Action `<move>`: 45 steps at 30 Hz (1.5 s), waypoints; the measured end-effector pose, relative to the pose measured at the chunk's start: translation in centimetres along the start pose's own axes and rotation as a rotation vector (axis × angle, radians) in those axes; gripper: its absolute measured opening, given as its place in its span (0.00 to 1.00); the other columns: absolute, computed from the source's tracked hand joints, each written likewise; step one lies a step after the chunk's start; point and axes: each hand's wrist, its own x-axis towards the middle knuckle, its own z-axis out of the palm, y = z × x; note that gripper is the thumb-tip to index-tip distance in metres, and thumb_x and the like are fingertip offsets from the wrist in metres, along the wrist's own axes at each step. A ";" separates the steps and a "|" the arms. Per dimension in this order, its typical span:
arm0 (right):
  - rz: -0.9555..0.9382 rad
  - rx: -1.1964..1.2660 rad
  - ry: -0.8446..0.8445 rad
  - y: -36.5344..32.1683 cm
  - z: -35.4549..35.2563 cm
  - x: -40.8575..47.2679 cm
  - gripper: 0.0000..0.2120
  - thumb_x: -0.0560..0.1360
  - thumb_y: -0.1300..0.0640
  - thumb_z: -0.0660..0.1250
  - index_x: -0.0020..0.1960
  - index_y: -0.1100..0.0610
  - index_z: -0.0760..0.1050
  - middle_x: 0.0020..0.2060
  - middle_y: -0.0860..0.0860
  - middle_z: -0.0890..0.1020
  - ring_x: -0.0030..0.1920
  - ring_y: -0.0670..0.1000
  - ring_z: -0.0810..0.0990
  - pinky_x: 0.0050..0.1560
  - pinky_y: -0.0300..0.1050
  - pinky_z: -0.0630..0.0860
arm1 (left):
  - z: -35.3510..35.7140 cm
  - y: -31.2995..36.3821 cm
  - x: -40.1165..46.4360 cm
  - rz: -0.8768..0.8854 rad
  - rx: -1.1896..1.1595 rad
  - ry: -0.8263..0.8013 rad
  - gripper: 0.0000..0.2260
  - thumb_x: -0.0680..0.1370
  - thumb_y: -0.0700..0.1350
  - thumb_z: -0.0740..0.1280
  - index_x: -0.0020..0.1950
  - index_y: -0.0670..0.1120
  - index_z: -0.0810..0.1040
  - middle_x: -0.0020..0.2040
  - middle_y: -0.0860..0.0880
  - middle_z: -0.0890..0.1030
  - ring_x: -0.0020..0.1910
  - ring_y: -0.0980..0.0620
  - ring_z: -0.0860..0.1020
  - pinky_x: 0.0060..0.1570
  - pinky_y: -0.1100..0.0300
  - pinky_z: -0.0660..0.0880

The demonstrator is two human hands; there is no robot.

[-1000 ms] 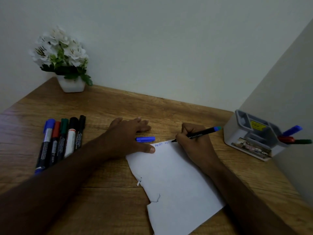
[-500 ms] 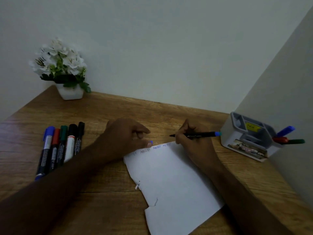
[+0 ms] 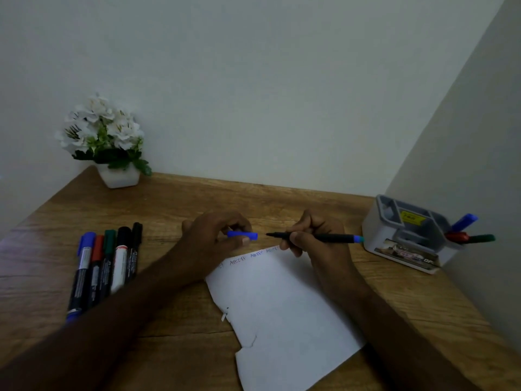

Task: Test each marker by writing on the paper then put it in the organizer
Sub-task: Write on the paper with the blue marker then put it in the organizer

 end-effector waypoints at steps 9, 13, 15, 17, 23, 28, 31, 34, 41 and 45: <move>-0.031 0.019 -0.049 0.7 0.0 0.1 0.05 0.71 0.68 0.65 0.37 0.70 0.73 0.32 0.63 0.82 0.30 0.51 0.76 0.34 0.44 0.73 | 0.4 1.3 0.0 0.087 -0.150 -0.039 0.09 0.73 0.49 0.67 0.49 0.50 0.83 0.46 0.57 0.83 0.49 0.57 0.79 0.50 0.60 0.73; 0.011 0.065 -0.107 0.5 0.2 0.0 0.04 0.71 0.70 0.65 0.40 0.70 0.72 0.34 0.61 0.84 0.31 0.55 0.76 0.34 0.45 0.74 | 0.5 1.6 -0.1 0.123 -0.202 -0.049 0.08 0.74 0.47 0.69 0.50 0.46 0.83 0.46 0.54 0.83 0.48 0.55 0.79 0.48 0.60 0.76; 0.017 0.069 -0.124 0.3 0.2 0.0 0.05 0.72 0.69 0.68 0.40 0.68 0.72 0.34 0.61 0.84 0.30 0.54 0.76 0.35 0.45 0.74 | 0.4 1.7 -0.1 0.134 -0.237 -0.054 0.05 0.75 0.43 0.71 0.50 0.45 0.83 0.45 0.52 0.84 0.47 0.53 0.80 0.47 0.58 0.77; 0.006 0.014 -0.129 0.3 0.2 0.0 0.07 0.73 0.66 0.71 0.39 0.67 0.76 0.31 0.58 0.83 0.30 0.52 0.76 0.34 0.44 0.73 | 0.3 1.9 -0.1 0.150 -0.263 -0.066 0.05 0.75 0.40 0.71 0.49 0.44 0.84 0.44 0.51 0.84 0.45 0.52 0.81 0.45 0.58 0.78; 0.018 -0.046 -0.145 0.2 0.1 0.4 0.07 0.71 0.60 0.75 0.36 0.61 0.80 0.30 0.52 0.81 0.33 0.48 0.78 0.38 0.41 0.73 | 0.3 2.2 -0.3 0.154 -0.322 -0.036 0.05 0.73 0.38 0.73 0.47 0.44 0.85 0.42 0.50 0.85 0.41 0.49 0.82 0.43 0.49 0.79; 0.023 0.009 -0.175 0.1 0.4 0.2 0.10 0.73 0.64 0.73 0.38 0.68 0.76 0.29 0.52 0.81 0.32 0.45 0.78 0.35 0.36 0.72 | 0.2 2.3 -0.3 0.167 -0.338 0.004 0.05 0.71 0.39 0.75 0.45 0.43 0.85 0.40 0.48 0.85 0.40 0.48 0.82 0.41 0.45 0.78; 0.020 0.033 -0.188 0.0 0.5 0.3 0.07 0.72 0.60 0.75 0.38 0.59 0.79 0.31 0.52 0.82 0.32 0.47 0.78 0.35 0.38 0.72 | 0.0 2.9 -0.4 0.170 -0.331 0.013 0.05 0.71 0.40 0.76 0.45 0.44 0.85 0.40 0.48 0.85 0.40 0.49 0.82 0.41 0.51 0.80; 0.038 0.108 -0.170 0.2 0.6 0.5 0.08 0.70 0.64 0.75 0.42 0.52 0.82 0.36 0.50 0.83 0.35 0.46 0.78 0.37 0.40 0.74 | -0.2 3.1 0.0 0.066 -0.416 0.081 0.07 0.68 0.38 0.77 0.45 0.43 0.85 0.39 0.46 0.85 0.39 0.49 0.83 0.41 0.58 0.79; 0.058 0.213 -0.009 0.3 -1.7 1.4 0.07 0.77 0.58 0.64 0.53 0.59 0.76 0.49 0.56 0.86 0.52 0.58 0.85 0.52 0.51 0.79 | 1.6 3.3 0.4 0.036 -0.245 0.085 0.15 0.69 0.43 0.78 0.54 0.48 0.82 0.46 0.54 0.85 0.44 0.62 0.81 0.42 0.72 0.74; 0.011 -0.166 0.111 0.8 -3.6 1.2 0.09 0.81 0.57 0.59 0.54 0.61 0.75 0.34 0.49 0.77 0.36 0.50 0.77 0.42 0.53 0.75 | 2.3 4.3 2.0 0.097 -0.104 0.010 0.10 0.71 0.46 0.76 0.51 0.50 0.82 0.46 0.58 0.83 0.46 0.61 0.80 0.45 0.72 0.73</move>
